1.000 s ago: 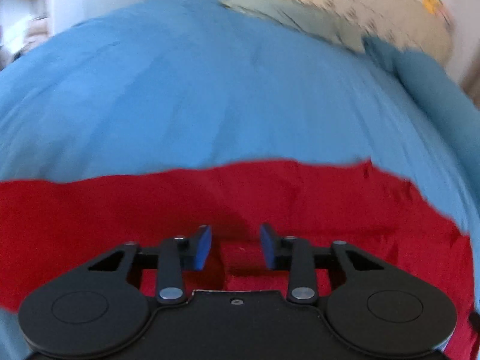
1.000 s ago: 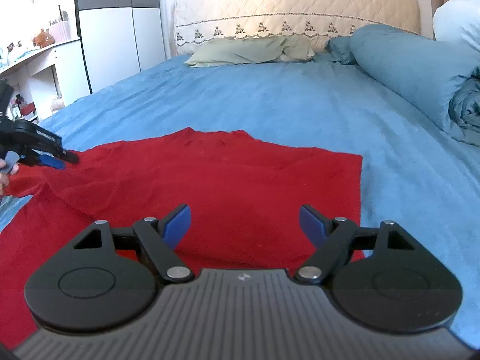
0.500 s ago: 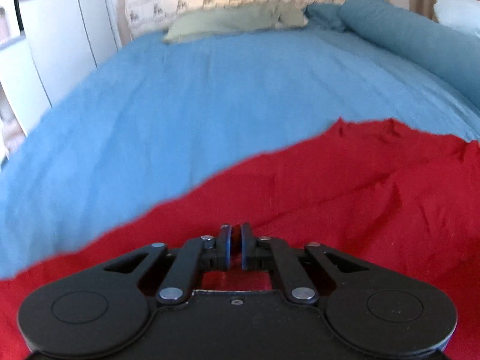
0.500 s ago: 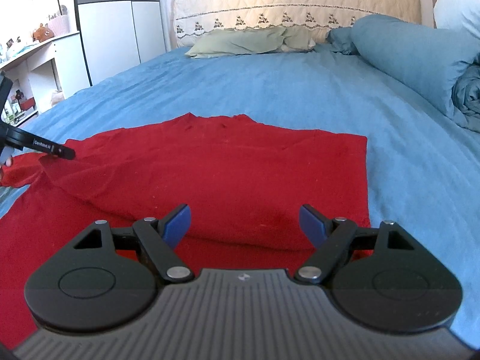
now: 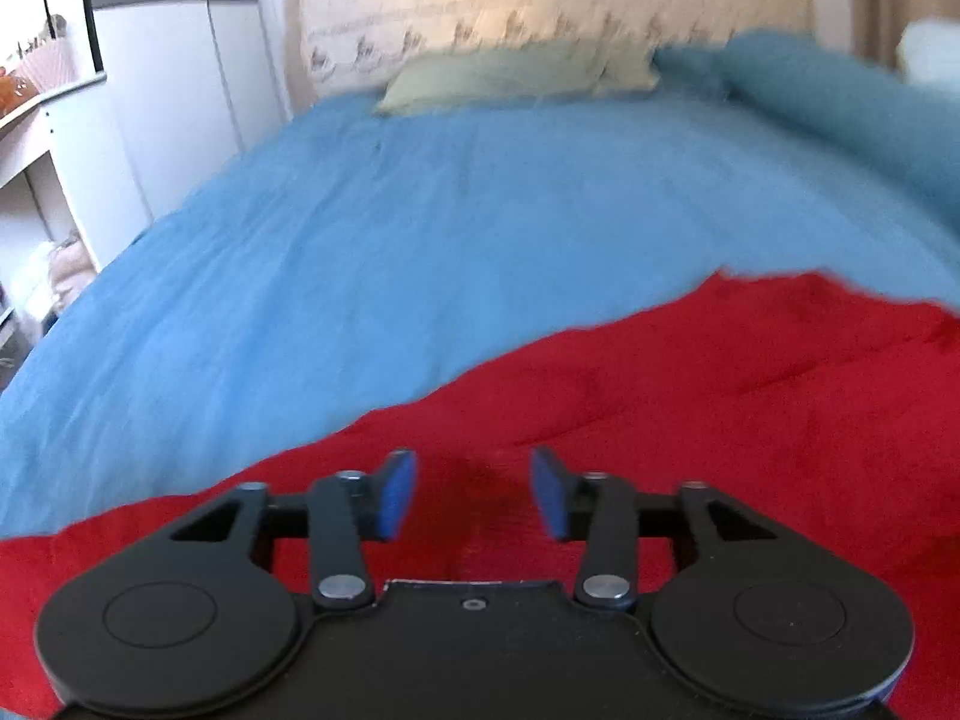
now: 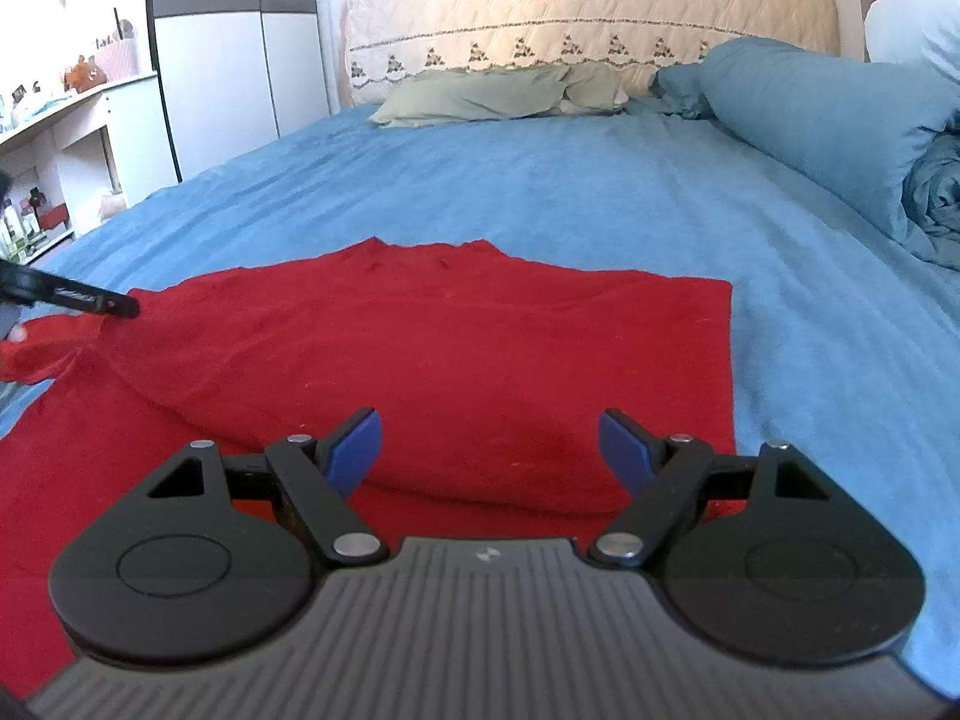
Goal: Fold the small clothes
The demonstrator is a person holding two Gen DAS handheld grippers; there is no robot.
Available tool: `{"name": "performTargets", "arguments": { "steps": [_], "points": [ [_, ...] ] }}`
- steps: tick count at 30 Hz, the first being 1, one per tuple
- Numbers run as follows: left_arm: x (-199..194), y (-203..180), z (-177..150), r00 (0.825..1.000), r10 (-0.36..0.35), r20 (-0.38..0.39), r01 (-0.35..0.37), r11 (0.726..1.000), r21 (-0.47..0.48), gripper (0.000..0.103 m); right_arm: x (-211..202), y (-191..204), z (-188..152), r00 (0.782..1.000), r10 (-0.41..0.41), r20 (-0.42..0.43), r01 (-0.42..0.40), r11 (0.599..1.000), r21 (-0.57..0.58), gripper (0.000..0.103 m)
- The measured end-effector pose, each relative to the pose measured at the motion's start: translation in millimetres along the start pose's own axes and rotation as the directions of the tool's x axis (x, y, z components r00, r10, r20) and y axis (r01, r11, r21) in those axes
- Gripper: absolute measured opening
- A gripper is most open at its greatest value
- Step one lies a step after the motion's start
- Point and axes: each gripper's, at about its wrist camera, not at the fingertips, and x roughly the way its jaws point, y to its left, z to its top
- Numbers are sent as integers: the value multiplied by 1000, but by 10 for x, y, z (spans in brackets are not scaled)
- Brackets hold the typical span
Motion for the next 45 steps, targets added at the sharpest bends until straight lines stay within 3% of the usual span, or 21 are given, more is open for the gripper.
{"name": "performTargets", "arguments": {
  "steps": [2, 3, 6, 8, 11, 13, 15, 18, 23, 28, 30, 35, 40, 45],
  "points": [
    [-88, -97, -49, 997, -74, 1, 74, 997, 22, 74, 28, -53, -43, 1000, -19, 3, 19, 1000, 2, 97],
    [-83, -177, -87, 994, -103, -24, 104, 993, 54, 74, 59, -89, -61, 999, -35, -10, 35, 999, 7, 97],
    [38, -343, -219, 993, -79, -85, 88, 990, 114, 75, 95, -270, -156, 994, -99, -47, 101, 993, 55, 97],
    [118, -297, -286, 989, -91, -118, 100, 993, 68, 76, 50, -384, -165, 994, -95, -51, 100, 990, 103, 97],
    [34, -143, -281, 985, -120, -125, 117, 993, -34, 77, 34, -435, -178, 984, -164, -74, 170, 982, 86, 102],
    [-113, -44, -249, 986, -124, -112, 115, 990, -81, 77, -57, -507, -173, 988, -140, -66, 148, 980, 136, 102],
    [-390, 69, -227, 989, -132, -68, 124, 986, -112, 80, -234, -480, -109, 990, -140, -16, 141, 983, 114, 102],
    [-862, 231, -184, 995, -102, 0, 100, 984, -149, 99, -536, -313, 52, 992, -121, 41, 120, 992, 36, 102],
    [-1581, 590, -144, 994, -70, 81, 86, 969, -230, 103, -952, 71, 374, 997, -18, 72, 21, 999, -34, 103],
    [-1900, 1067, -303, 996, 39, 84, -9, 945, -327, 103, -1130, 558, 526, 995, 81, 64, -76, 994, -78, 103],
    [-1931, 1253, -454, 991, 99, 93, -58, 927, -370, 103, -1153, 799, 518, 993, 104, 53, -98, 990, -97, 103],
    [-1830, 1738, -829, 990, 131, 49, -94, 880, -466, 103, -1108, 1322, 440, 991, 134, 21, -130, 980, -148, 103],
    [-1469, 2284, -1130, 999, 51, -6, -43, 783, -621, 99, -963, 1786, 311, 987, 158, -21, -159, 971, -177, 103],
    [-1125, 2691, -1311, 996, 81, -37, -82, 678, -730, 80, -815, 2046, 216, 987, 153, -42, -158, 972, -174, 103]
  ]
}}
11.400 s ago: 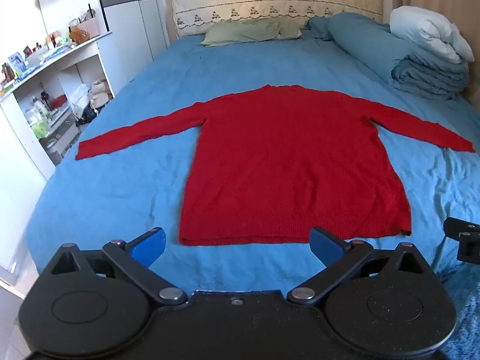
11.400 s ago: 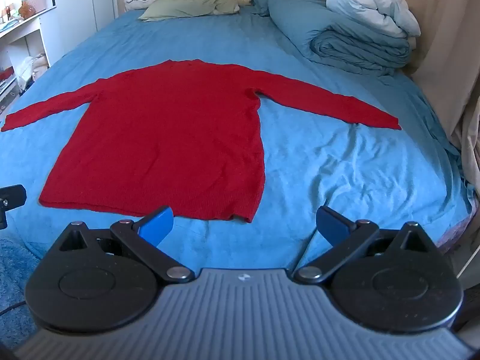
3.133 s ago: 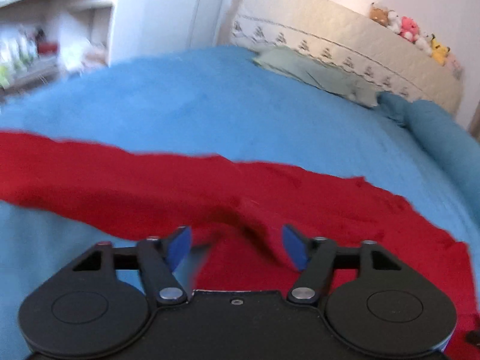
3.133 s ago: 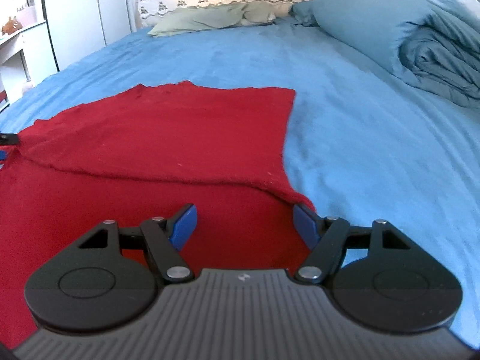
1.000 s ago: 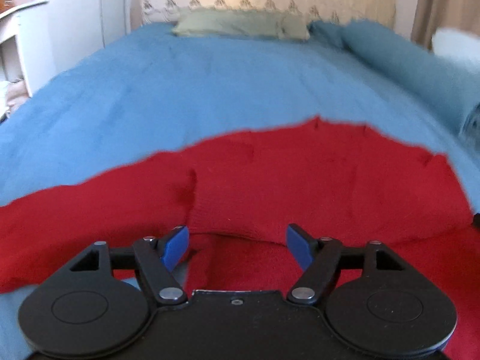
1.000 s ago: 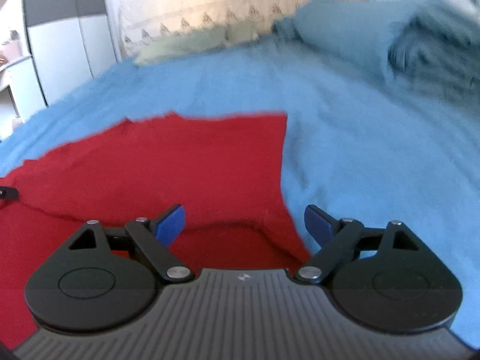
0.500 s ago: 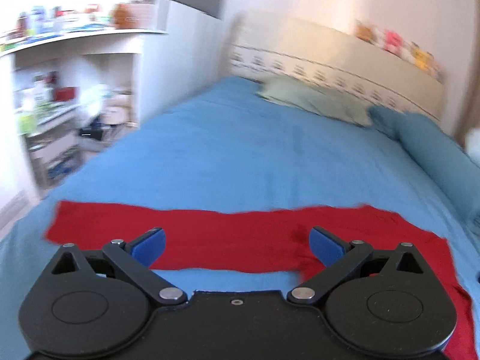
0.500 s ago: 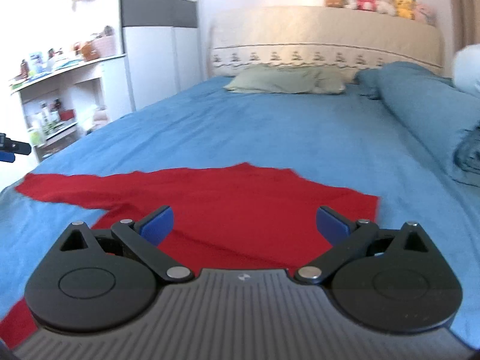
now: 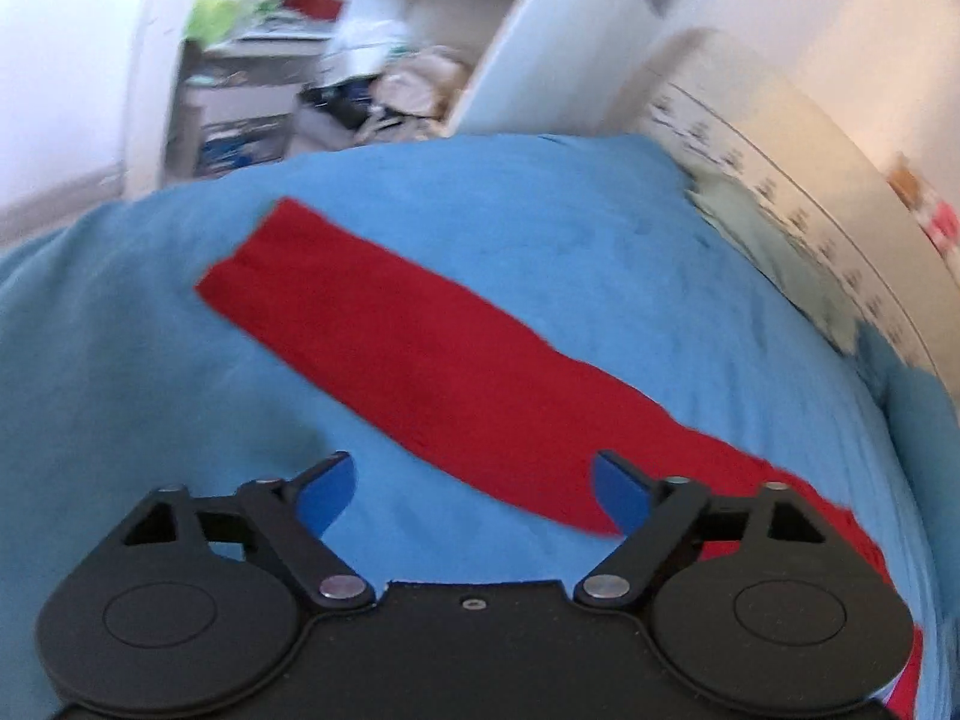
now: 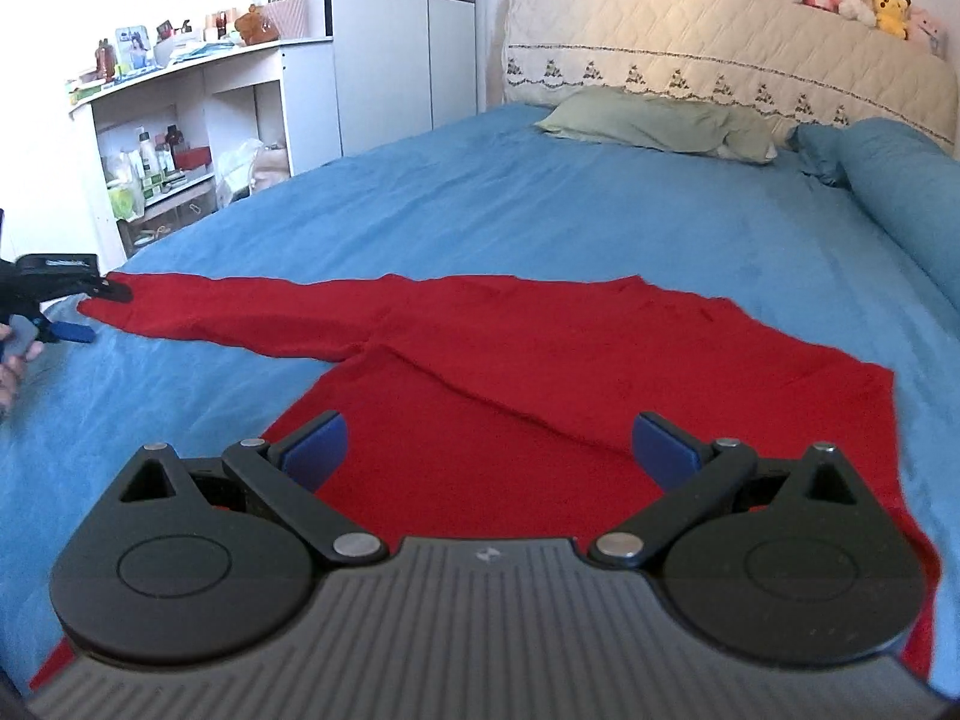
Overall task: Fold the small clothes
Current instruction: 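Grasp the other sleeve cuff with the left gripper and fold it across the body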
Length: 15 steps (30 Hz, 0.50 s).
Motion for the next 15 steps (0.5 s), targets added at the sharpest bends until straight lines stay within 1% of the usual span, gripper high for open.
{"name": "performTargets", "arguments": {
  "steps": [2, 4, 7, 8, 9, 11, 13, 15],
  "points": [
    [128, 123, 64, 1000, -7, -5, 7, 999, -48, 74, 51, 70, -13, 1000, 2, -2, -2, 1000, -2, 103],
    [201, 196, 137, 1000, -19, 16, 20, 997, -76, 70, 93, 114, -21, 1000, -1, -6, 1, 1000, -14, 103],
    [250, 262, 215, 999, -5, 50, 10, 996, -85, 54, 174, 148, -33, 1000, -5, -20, 5, 1000, -29, 103],
    [276, 274, 247, 998, 6, 54, -2, 996, -84, 42, 219, 154, -37, 1000, -4, -30, 3, 1000, -29, 103],
    [301, 287, 278, 998, 22, 58, -17, 996, -82, 28, 250, 151, -47, 999, -1, -35, 1, 1000, -27, 103],
    [346, 308, 333, 997, 55, 55, -51, 996, -73, 7, 315, 133, -59, 999, 2, -41, -3, 1000, -16, 103],
    [361, 321, 354, 997, 53, 51, -49, 996, -74, 7, 367, 123, -66, 999, 4, -41, -3, 1000, 6, 103],
    [327, 277, 358, 996, 64, 60, -61, 997, -52, 6, 383, 105, -70, 999, 7, -35, -7, 1000, 28, 103]
  ]
}}
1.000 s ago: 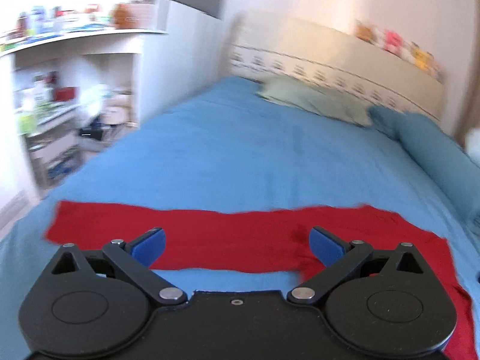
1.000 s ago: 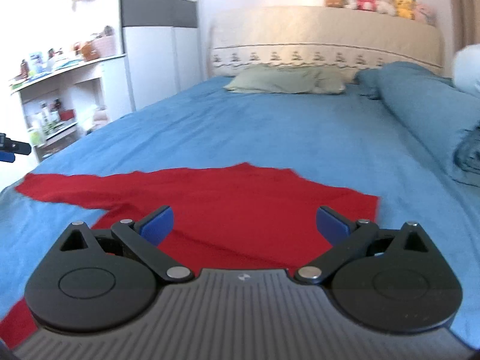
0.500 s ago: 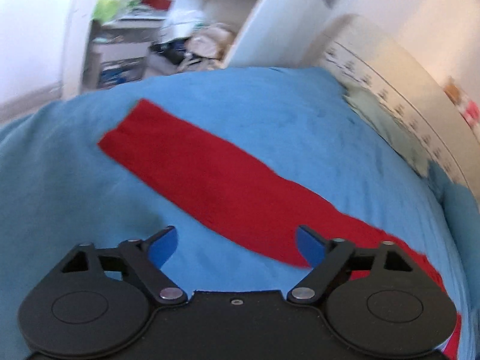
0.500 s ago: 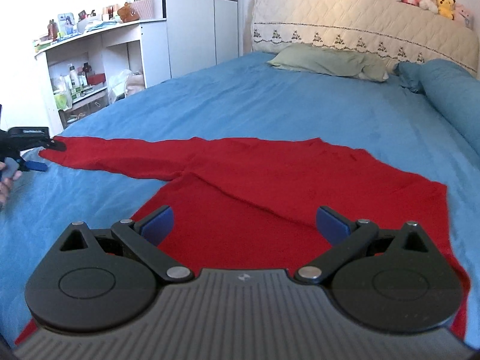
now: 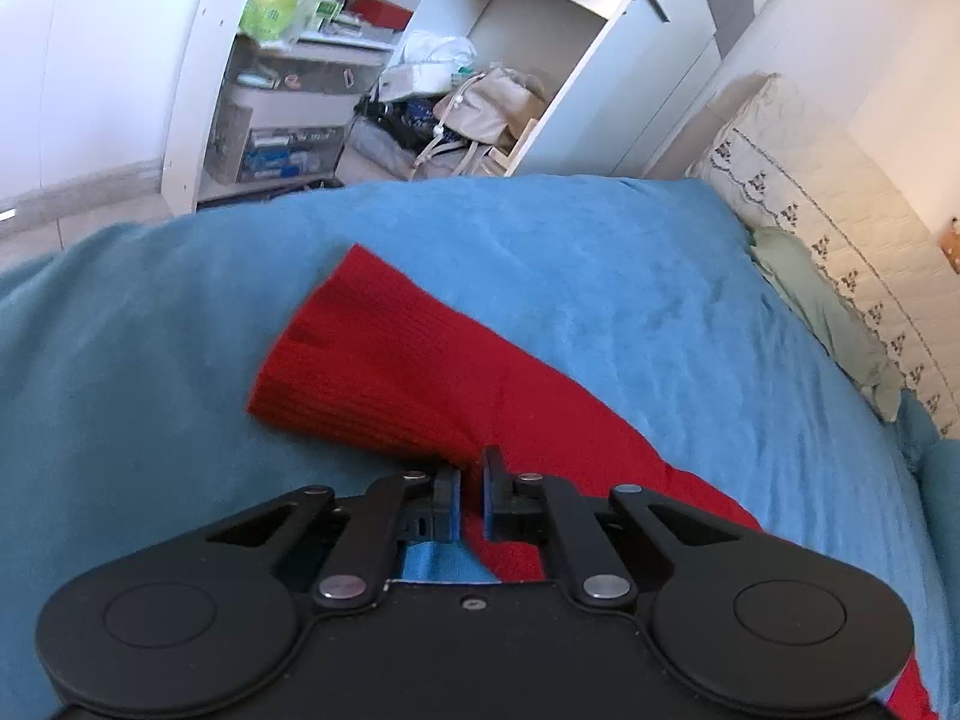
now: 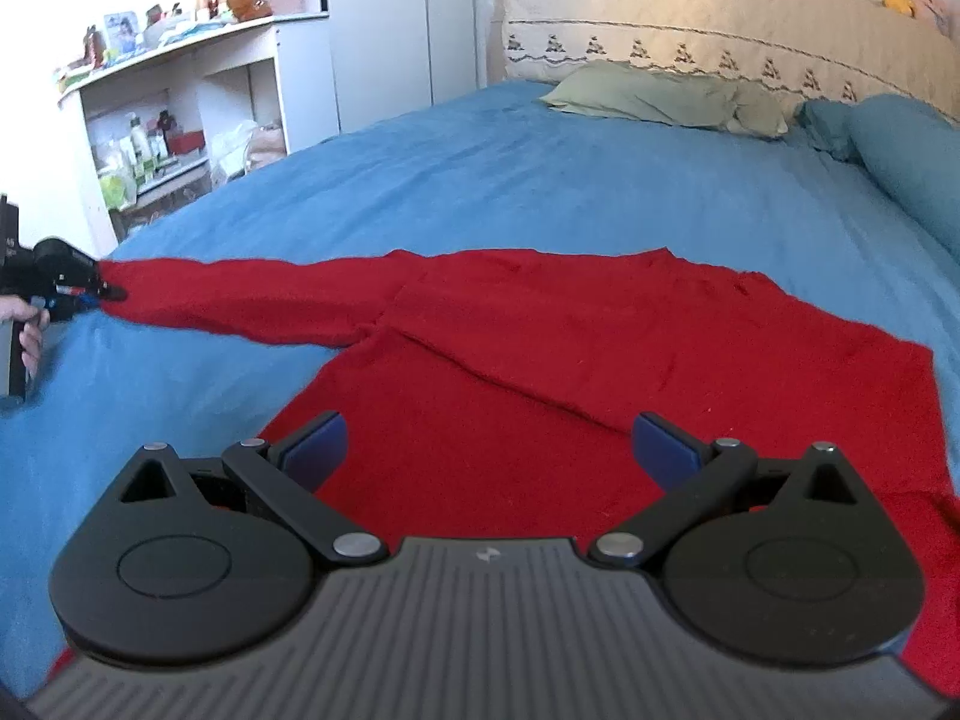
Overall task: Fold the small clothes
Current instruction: 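Grasp the other sleeve cuff with the left gripper and fold it across the body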
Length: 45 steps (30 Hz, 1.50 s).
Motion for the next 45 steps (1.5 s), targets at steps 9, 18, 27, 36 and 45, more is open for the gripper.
{"name": "performTargets", "arguments": {
  "steps": [9, 18, 27, 36, 45],
  "points": [
    [-508, -796, 181, 989, -75, 125, 52, 982, 181, 5, -129, -200, 6, 999, 11, 40, -12, 999, 44, 103],
    [-999, -2847, -151, 922, -372, 109, 293, 854, 430, 5, -481, -760, 63, 993, -55, 106, 48, 997, 67, 103],
    [-306, -4438, -2087, 892, -362, -270, 450, 662, 599, 6, -834, -1522, -131, 983, -142, 120, 133, 987, 85, 103],
    [90, -4415, -3066, 890, -239, -388, 451, 579, 679, 7, -879, -2146, -460, 980, -193, 57, 183, 973, 138, 103],
    [-155, -4362, -2791, 883, -260, -390, 466, 570, 677, 8, -917, -2174, -533, 979, -191, 64, 181, 973, 143, 103]
  ]
}}
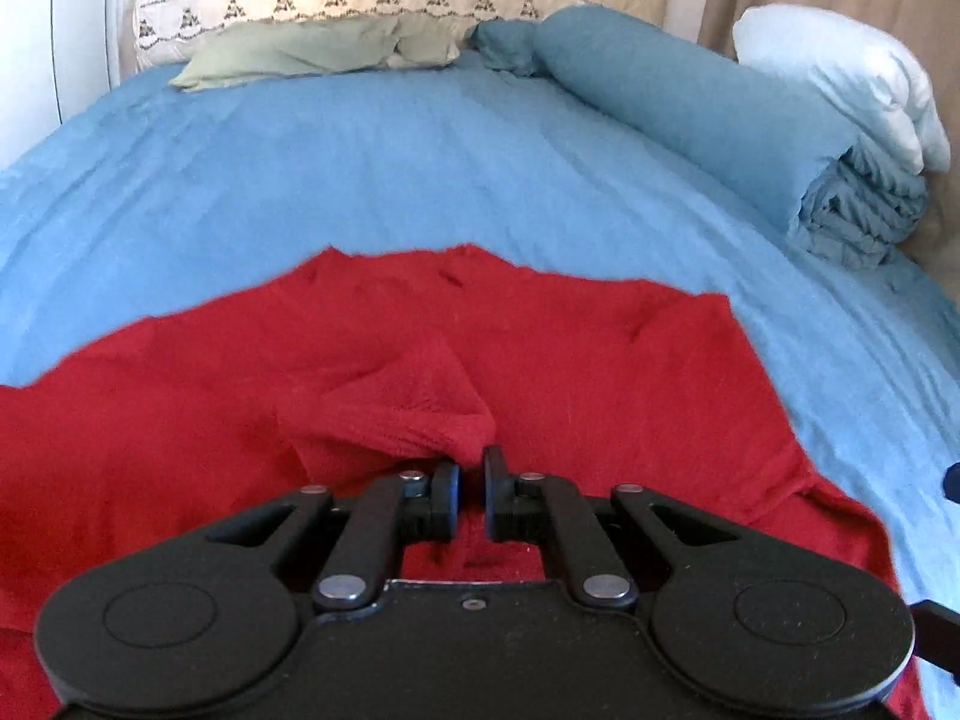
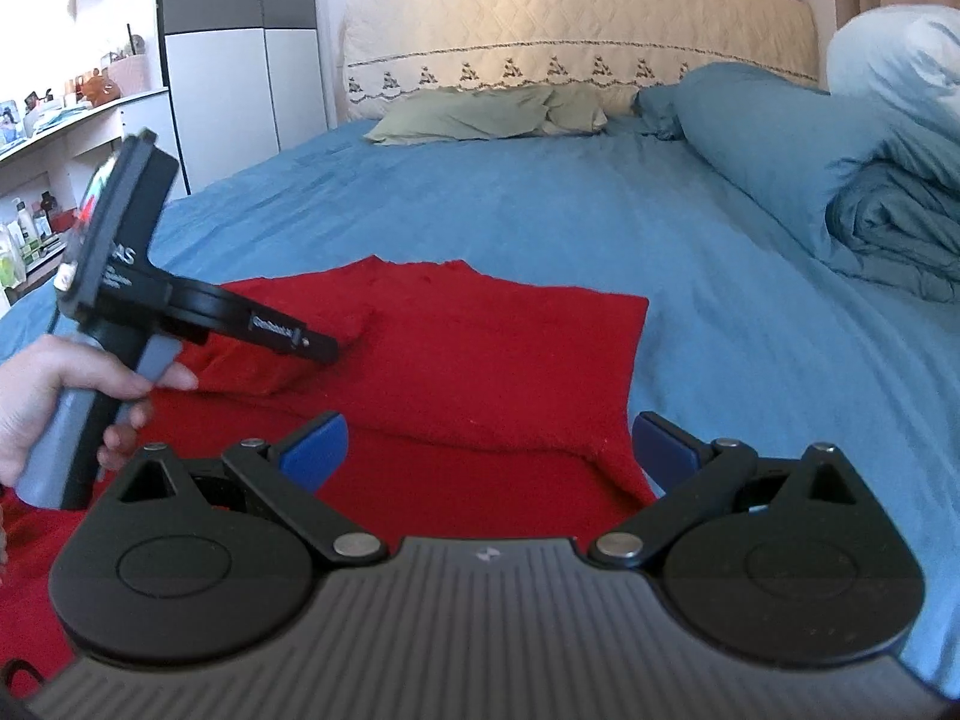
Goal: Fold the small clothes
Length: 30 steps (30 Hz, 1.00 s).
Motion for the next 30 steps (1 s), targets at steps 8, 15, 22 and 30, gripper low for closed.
{"name": "performTargets", "arguments": {
  "steps": [8, 15, 22, 30],
  "points": [
    [-723, 141, 115, 995, 38, 95, -40, 999, 19, 80, -123, 290, 254, 999, 14, 29, -12, 998, -68, 103],
    [-1384, 537, 77, 982, 50, 182, -38, 997, -71, 103, -249, 620, 400, 998, 37, 49, -31, 993, -117, 103],
    [-1547, 917, -368, 975, 178, 136, -168, 982, -81, 103, -64, 984, 409, 998, 58, 16, -56, 990, -131, 103],
    [-1358, 1254, -996, 978, 207, 27, -201, 968, -154, 103, 593, 1476, 432, 1000, 9, -8, -11, 971, -240, 103]
  ]
}}
